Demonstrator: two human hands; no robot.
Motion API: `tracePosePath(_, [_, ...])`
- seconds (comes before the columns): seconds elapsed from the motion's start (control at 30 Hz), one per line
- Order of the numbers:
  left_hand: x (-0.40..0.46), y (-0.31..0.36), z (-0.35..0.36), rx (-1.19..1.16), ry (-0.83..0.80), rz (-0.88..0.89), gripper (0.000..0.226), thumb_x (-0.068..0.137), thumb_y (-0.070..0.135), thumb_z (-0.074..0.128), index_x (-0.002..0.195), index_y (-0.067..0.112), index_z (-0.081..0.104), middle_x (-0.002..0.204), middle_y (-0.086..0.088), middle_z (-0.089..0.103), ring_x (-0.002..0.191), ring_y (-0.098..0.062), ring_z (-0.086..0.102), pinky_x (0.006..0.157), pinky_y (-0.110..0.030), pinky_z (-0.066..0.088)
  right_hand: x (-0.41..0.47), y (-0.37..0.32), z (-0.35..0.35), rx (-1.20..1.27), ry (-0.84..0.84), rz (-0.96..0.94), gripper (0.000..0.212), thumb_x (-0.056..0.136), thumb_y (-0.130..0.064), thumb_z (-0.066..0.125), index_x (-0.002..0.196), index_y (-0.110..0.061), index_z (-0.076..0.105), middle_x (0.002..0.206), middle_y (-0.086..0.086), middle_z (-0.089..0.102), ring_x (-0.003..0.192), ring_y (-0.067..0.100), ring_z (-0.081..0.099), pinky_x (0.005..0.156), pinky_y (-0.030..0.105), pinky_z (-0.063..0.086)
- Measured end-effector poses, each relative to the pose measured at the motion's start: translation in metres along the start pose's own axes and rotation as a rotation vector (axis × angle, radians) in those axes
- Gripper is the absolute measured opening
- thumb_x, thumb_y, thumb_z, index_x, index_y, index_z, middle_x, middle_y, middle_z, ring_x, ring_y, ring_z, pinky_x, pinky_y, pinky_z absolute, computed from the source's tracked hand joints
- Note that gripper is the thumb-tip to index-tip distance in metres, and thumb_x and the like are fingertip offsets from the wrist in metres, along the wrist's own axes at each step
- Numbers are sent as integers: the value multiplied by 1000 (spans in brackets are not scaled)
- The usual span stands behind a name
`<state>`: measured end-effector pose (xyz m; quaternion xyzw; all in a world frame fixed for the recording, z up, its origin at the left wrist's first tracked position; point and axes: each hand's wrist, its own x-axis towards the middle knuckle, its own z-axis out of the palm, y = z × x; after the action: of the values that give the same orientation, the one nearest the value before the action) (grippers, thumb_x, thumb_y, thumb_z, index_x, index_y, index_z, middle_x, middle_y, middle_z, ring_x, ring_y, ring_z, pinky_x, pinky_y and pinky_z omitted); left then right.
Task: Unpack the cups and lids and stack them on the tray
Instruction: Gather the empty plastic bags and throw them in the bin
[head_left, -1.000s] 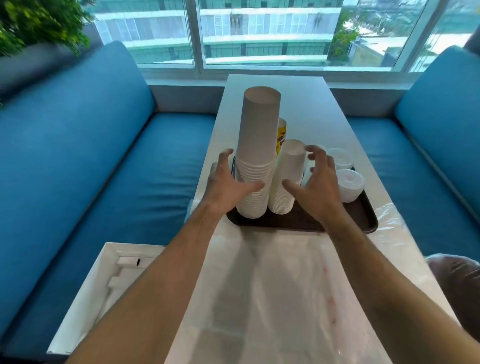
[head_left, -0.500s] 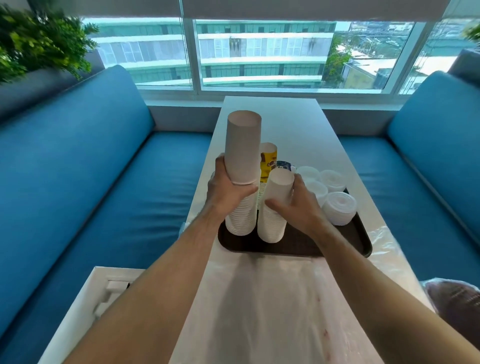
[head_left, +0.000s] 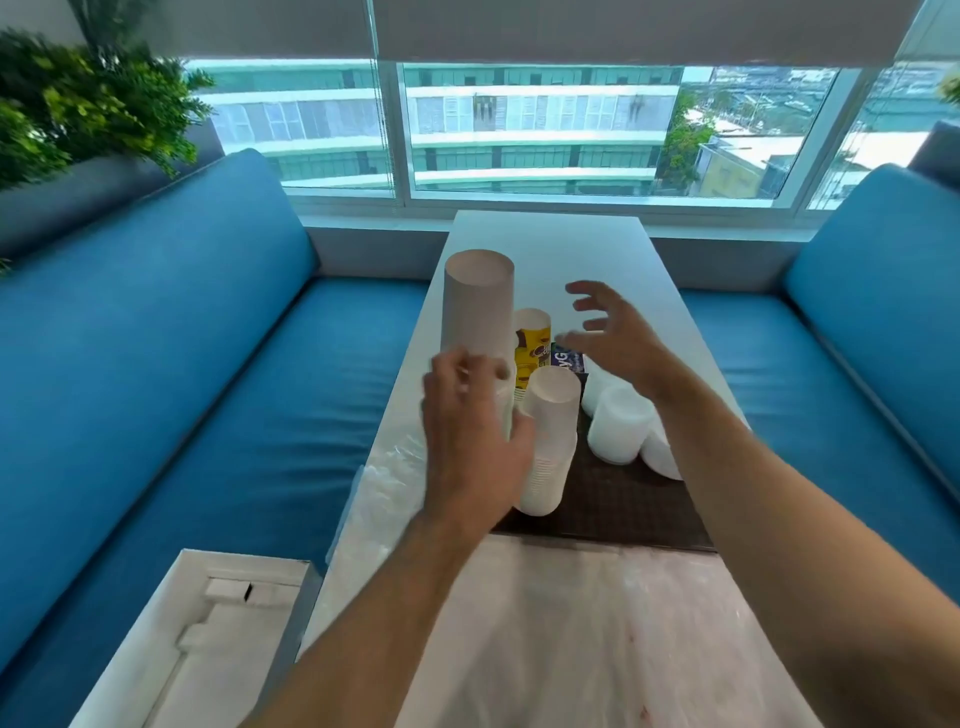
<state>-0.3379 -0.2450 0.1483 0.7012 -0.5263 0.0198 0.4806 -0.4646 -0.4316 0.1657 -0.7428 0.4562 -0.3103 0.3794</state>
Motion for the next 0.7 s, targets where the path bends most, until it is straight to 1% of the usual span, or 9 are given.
tracePosePath(0.07, [-3,12,11,119,-95,170,49,79,14,76,124,21,57,134,-2,44,119,-21,45,103,-40,44,17,-1,14,-65,-54,-13,74,81,-18,84,144,-27,46,140,6,51,125,27,53,99,42,49])
tracePosePath(0.13, [0,21,22,241,-222,279,57,85,19,69,139,23,51,147,-5,43,133,-26,40,112,-43,38,27,-1,26,-117,-144,-42,80,80,-18,83,148,-22,41,145,11,49,131,27,49,109,48,42])
tracePosePath(0.2, [5,23,29,342,-336,297,63,91,24,62,150,23,40,156,-5,36,144,-26,30,119,-41,27,34,3,36,-166,-213,-56,79,81,-23,83,148,-21,40,144,12,51,130,29,50,110,49,41])
tracePosePath(0.27, [7,20,32,393,-398,287,58,96,25,58,151,20,39,156,-4,39,145,-25,30,120,-38,24,36,6,42,-214,-210,-46,72,83,-30,80,145,-28,42,136,9,57,122,30,54,106,48,44])
tracePosePath(0.33, [7,17,31,408,-411,294,54,98,23,57,149,20,42,155,-2,44,142,-24,37,118,-37,30,35,6,42,-261,-181,-48,65,87,-32,75,144,-31,43,134,8,59,121,30,54,103,41,44])
tracePosePath(0.4, [7,14,29,393,-418,298,52,99,21,57,149,22,44,155,-1,44,139,-24,41,115,-35,35,32,9,39,-313,-177,-65,63,91,-30,71,147,-29,42,139,8,58,126,30,52,101,36,40])
tracePosePath(0.5, [7,12,25,345,-406,290,48,101,20,54,148,22,46,155,0,44,140,-20,42,113,-31,37,22,13,30,-370,-176,-76,66,93,-32,69,151,-29,39,143,10,55,131,32,49,103,38,39])
tracePosePath(0.6, [9,12,21,330,-378,289,36,102,19,54,137,20,57,145,1,54,130,-18,51,104,-31,45,10,17,20,-402,-172,-72,66,95,-30,67,153,-28,36,145,12,52,132,33,48,99,37,40])
tracePosePath(0.7, [10,12,18,314,-391,265,29,102,20,54,130,20,60,140,3,58,125,-17,55,98,-32,50,-6,22,10,-412,-161,-69,66,97,-29,65,155,-28,34,145,13,50,131,33,49,97,38,42])
